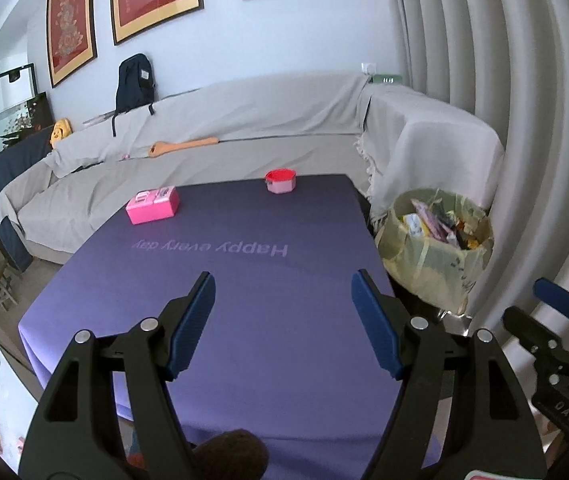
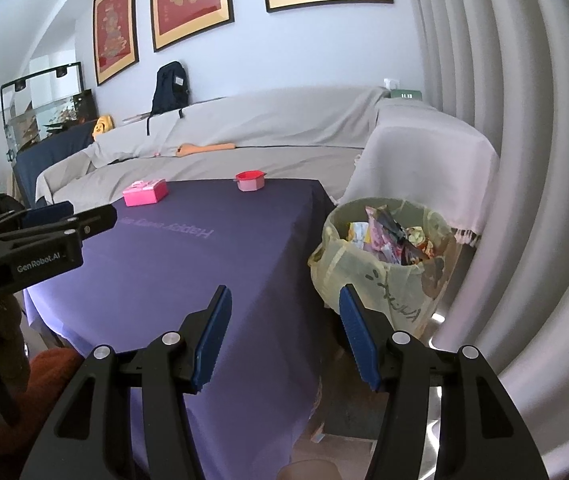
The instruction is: Collect trash
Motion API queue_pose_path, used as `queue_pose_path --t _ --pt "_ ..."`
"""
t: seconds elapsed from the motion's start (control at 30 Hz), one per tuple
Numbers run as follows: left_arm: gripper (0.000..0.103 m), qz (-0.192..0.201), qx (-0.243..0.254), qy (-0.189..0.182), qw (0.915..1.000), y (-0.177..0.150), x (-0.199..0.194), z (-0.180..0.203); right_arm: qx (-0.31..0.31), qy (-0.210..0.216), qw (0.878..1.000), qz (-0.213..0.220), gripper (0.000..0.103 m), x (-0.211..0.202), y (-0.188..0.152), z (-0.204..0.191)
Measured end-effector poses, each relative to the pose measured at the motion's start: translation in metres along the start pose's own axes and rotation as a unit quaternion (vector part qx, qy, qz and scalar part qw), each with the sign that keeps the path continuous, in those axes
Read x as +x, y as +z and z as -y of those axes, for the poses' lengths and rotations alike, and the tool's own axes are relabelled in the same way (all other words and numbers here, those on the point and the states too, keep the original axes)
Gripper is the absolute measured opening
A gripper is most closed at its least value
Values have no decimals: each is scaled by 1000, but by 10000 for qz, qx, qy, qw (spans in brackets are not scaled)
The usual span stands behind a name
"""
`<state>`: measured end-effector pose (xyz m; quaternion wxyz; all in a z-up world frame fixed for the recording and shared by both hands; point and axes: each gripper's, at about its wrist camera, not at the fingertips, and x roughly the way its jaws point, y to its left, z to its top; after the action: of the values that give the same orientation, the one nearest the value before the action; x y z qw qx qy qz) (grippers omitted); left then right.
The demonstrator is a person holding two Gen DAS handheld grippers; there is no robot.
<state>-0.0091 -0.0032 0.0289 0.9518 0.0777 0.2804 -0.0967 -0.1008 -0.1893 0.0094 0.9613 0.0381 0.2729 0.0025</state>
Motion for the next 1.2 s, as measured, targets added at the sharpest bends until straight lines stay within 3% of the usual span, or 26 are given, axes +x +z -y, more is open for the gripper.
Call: queue_pose_path --t 1.2 --pt "67 -106 92 -31 9999 -4 3 8 73 6 10000 34 53 1 -3 8"
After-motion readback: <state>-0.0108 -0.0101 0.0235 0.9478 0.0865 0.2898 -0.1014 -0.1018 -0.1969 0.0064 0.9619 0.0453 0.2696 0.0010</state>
